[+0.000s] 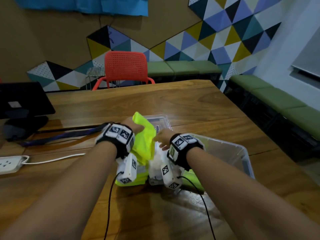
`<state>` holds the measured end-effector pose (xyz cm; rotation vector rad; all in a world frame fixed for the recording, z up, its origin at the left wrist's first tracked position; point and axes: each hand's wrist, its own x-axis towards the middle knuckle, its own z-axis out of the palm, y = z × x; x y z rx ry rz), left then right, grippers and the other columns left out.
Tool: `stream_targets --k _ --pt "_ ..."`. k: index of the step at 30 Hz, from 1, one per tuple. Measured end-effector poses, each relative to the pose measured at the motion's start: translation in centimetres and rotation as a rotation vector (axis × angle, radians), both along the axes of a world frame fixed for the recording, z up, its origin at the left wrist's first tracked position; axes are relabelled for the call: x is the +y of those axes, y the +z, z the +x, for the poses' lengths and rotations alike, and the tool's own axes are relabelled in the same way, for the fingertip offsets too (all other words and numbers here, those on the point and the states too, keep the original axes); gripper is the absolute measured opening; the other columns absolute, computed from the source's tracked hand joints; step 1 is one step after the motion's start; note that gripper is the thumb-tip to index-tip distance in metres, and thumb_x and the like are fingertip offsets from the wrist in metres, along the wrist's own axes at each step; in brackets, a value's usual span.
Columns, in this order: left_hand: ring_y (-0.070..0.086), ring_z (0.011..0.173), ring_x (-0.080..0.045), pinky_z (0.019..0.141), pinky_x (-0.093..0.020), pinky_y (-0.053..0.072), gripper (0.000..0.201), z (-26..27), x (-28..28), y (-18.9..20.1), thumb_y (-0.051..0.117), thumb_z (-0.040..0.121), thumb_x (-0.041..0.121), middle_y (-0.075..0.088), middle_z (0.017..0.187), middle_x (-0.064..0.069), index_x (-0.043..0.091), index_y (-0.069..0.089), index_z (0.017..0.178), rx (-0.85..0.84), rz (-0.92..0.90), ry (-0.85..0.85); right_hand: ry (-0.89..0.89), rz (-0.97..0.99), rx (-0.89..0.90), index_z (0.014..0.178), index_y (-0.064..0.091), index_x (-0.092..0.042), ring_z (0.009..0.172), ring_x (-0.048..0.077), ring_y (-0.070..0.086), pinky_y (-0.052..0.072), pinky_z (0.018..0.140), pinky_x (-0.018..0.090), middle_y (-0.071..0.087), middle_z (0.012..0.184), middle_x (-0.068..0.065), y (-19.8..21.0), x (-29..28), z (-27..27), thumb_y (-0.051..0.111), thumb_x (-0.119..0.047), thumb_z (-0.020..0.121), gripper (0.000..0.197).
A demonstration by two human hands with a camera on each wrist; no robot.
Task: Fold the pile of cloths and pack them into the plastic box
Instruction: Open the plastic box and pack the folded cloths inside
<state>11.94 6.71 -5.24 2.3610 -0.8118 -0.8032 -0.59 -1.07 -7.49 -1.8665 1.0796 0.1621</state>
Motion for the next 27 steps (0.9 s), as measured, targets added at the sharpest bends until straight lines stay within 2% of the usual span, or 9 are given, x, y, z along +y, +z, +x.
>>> stream_targets --k 3,6,12,14,16,17,19,22,27 --pt "0.057 0.113 -0.034 0.091 -0.036 0.046 0.049 0.0 -2.1 3.8 0.064 0.087 0.030 0.059 0.124 -0.020 -0.003 0.056 0.122 0.068 -0.123 -0.072 -0.181 0.123 -0.251 0.104 0.050 -0.019 0.072 0.019 0.051 0.039 0.062 0.031 0.052 0.089 0.007 3.1 -2.7 -1.7 0.057 -0.018 0.089 0.017" --pt "0.058 0.112 -0.033 0.098 -0.039 0.046 0.046 -2.6 -3.9 5.0 0.065 0.086 0.026 0.060 0.123 -0.017 -0.001 0.057 0.122 0.220 -0.297 -0.135 -0.331 0.391 -0.404 0.090 0.054 -0.019 0.079 0.022 0.053 0.042 0.072 0.034 0.054 0.086 0.003 5.9 -4.6 -5.6 0.051 -0.029 0.092 0.010" --pt "0.056 0.115 -0.033 0.097 -0.041 0.047 0.057 -10.8 -7.6 2.0 0.063 0.087 0.031 0.056 0.130 -0.016 0.003 0.045 0.133 0.409 -0.239 -0.227 -0.394 0.416 -0.266 0.096 0.057 -0.011 0.055 0.014 0.069 0.054 0.065 0.030 0.072 0.062 0.001 4.8 -7.2 -14.5 0.044 -0.020 0.097 0.015" --pt "0.058 0.107 -0.031 0.086 -0.030 0.052 0.066 -13.1 -8.8 1.0 0.061 0.088 0.024 0.054 0.126 -0.018 0.011 0.028 0.143 0.338 -0.157 -0.284 -0.416 0.384 -0.176 0.091 0.056 -0.005 0.046 0.013 0.066 0.053 0.046 0.023 0.069 0.054 0.004 4.0 -7.4 -17.1 0.045 -0.012 0.097 0.014" --pt "0.059 0.083 -0.026 0.060 -0.020 0.051 0.073 -15.4 -9.5 0.7 0.053 0.091 0.015 0.058 0.103 -0.017 0.018 0.008 0.148 0.187 -0.028 -0.419 -0.440 0.362 -0.094 0.095 0.059 0.001 0.058 0.021 0.069 0.059 0.061 0.028 0.071 0.067 0.010 2.9 -8.1 -18.9 0.056 -0.011 0.092 0.013" --pt "0.060 0.083 -0.028 0.061 -0.024 0.053 0.075 -16.5 -9.9 0.5 0.049 0.092 0.014 0.059 0.105 -0.019 0.021 0.000 0.149 0.102 0.037 -0.503 -0.444 0.340 -0.026 0.100 0.060 0.002 0.066 0.025 0.068 0.059 0.074 0.035 0.071 0.076 0.013 2.2 -8.6 -19.4 0.063 -0.014 0.087 0.021" --pt "0.060 0.096 -0.032 0.070 -0.033 0.051 0.076 -18.2 -10.5 0.2 0.042 0.093 0.012 0.045 0.137 -0.026 0.024 -0.007 0.149 -0.048 0.171 -0.678 -0.396 0.268 0.158 0.092 0.059 0.000 0.061 0.026 0.061 0.054 0.066 0.035 0.066 0.075 0.013 1.3 -9.8 -19.9 0.067 -0.022 0.083 0.024" --pt "0.056 0.074 -0.027 0.049 -0.027 0.031 0.070 -19.6 -11.0 -0.3 0.035 0.098 0.008 0.038 0.142 -0.029 0.016 -0.012 0.149 -0.163 0.295 -0.787 -0.279 0.211 0.358 0.074 0.055 -0.004 0.060 0.021 0.049 0.040 0.056 0.030 0.062 0.063 0.009 0.8 -10.5 -20.0 0.062 -0.028 0.086 0.027" --pt "0.046 0.060 -0.021 0.045 -0.023 0.027 0.078 -19.3 -11.5 -1.7 0.042 0.096 0.011 0.040 0.138 -0.033 0.015 -0.016 0.148 -0.210 0.447 -0.826 -0.244 0.365 0.258 0.112 0.057 0.004 0.081 0.025 0.062 0.048 0.092 0.045 0.063 0.115 0.021 -1.2 -11.8 -19.6 0.064 -0.011 0.086 0.030"
